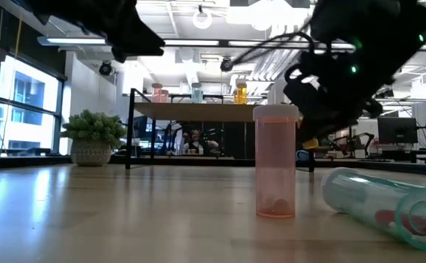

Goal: Pick and place medicine bottles onto shelf by color
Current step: Put the orange pill bottle on the shelf aligned with the other orange pill bottles

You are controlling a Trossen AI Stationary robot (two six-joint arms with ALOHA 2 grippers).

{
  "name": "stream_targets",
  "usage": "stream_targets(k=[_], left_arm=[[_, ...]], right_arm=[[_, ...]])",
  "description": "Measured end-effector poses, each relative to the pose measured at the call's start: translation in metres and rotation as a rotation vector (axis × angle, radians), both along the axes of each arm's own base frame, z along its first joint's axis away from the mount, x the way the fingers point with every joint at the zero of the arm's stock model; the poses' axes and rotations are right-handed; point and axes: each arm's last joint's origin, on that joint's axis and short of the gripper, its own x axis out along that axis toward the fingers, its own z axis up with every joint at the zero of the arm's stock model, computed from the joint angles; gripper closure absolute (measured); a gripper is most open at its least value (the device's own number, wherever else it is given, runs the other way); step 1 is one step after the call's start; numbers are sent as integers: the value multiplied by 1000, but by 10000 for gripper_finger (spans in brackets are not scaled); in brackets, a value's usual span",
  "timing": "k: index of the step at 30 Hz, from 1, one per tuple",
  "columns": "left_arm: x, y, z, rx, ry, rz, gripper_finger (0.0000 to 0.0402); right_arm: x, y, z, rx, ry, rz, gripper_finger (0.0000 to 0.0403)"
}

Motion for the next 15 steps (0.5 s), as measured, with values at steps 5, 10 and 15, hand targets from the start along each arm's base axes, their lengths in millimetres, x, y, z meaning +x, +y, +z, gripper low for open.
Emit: stream_targets(k=[5,10,15], left_arm=[[4,-19,-3,-127,-2,-131,232],[7,-39,-5,-177,7,-214,232],[8,-56,-5,-189,10,-290,232]], right_arm=[[17,9,15,49,79,177,322],[35,19,33,68,81,362,322],[51,27,51,81,33,525,322]])
